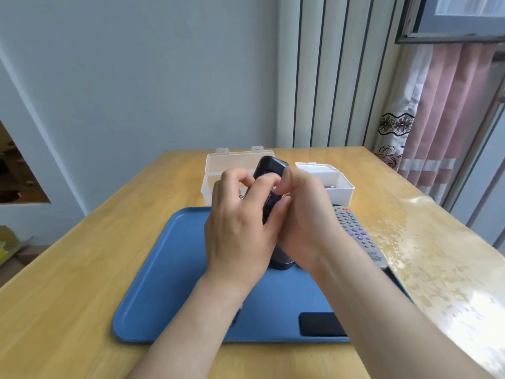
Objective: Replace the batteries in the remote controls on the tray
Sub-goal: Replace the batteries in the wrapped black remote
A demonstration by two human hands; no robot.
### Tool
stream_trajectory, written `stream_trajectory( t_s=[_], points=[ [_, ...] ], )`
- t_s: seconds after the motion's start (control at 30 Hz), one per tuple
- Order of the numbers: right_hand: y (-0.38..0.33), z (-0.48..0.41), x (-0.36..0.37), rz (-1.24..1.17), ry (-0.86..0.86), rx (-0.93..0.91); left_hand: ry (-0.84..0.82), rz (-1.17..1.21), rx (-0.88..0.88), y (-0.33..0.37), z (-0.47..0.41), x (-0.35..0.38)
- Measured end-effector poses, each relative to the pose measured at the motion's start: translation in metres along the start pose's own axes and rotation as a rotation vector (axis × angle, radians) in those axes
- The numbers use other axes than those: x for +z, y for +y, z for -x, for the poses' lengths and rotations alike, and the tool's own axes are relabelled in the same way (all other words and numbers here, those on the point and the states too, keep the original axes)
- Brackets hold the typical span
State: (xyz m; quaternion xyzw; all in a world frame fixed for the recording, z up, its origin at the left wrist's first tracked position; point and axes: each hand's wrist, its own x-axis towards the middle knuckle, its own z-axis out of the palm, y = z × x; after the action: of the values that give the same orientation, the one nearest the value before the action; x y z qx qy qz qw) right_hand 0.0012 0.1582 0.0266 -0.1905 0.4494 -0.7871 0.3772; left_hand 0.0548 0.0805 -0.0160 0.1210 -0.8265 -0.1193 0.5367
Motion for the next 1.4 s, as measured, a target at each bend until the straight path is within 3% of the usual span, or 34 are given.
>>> stream_trajectory(
  t_s=[0.1, 0.23, 0.33, 0.47, 0.6, 0.7, 0.83, 1.1, 1.17, 1.23, 1.33, 1.4],
  points=[
    [0.009, 0.000, -0.004, 0.085, 0.001, 0.027, -0.009, 0.152, -0.095, -0.012, 0.000, 0.006],
    [0.012, -0.001, -0.025, 0.210, 0.176, -0.042, -0.120, 0.528, -0.397, -0.022, -0.001, 0.007],
    [0.004, 0.005, -0.049, 0.583, 0.271, -0.109, -0.278, 0.720, -0.556, -0.029, 0.002, 0.013],
    [-0.010, 0.012, -0.079, 1.245, 0.222, -0.134, -0.512, 0.624, -0.527, -0.030, 0.001, 0.017],
    [-0.019, 0.009, -0.096, 1.505, 0.176, -0.099, -0.607, 0.669, -0.640, -0.011, -0.015, 0.020],
    [-0.033, 0.000, -0.109, 1.548, 0.233, -0.178, -0.694, 0.588, -0.696, -0.002, -0.031, 0.037],
    [-0.051, -0.028, -0.128, 1.438, 0.378, -0.329, -0.735, 0.374, -0.594, 0.010, -0.057, 0.084],
    [-0.065, -0.093, -0.156, 1.323, 0.462, -0.358, -0.940, -0.099, -0.115, 0.029, -0.104, 0.176],
    [-0.071, -0.102, -0.160, 1.312, 0.465, -0.349, -0.991, 0.015, -0.135, 0.026, -0.105, 0.191],
    [-0.076, -0.112, -0.165, 1.323, 0.475, -0.335, -0.995, 0.255, -0.286, 0.019, -0.104, 0.196],
    [-0.078, -0.122, -0.163, 1.343, 0.429, -0.311, -0.774, 0.452, -0.427, -0.006, -0.110, 0.182],
    [-0.077, -0.129, -0.151, 1.342, 0.282, -0.263, -0.663, 0.454, -0.457, -0.035, -0.119, 0.162]
  ],
)
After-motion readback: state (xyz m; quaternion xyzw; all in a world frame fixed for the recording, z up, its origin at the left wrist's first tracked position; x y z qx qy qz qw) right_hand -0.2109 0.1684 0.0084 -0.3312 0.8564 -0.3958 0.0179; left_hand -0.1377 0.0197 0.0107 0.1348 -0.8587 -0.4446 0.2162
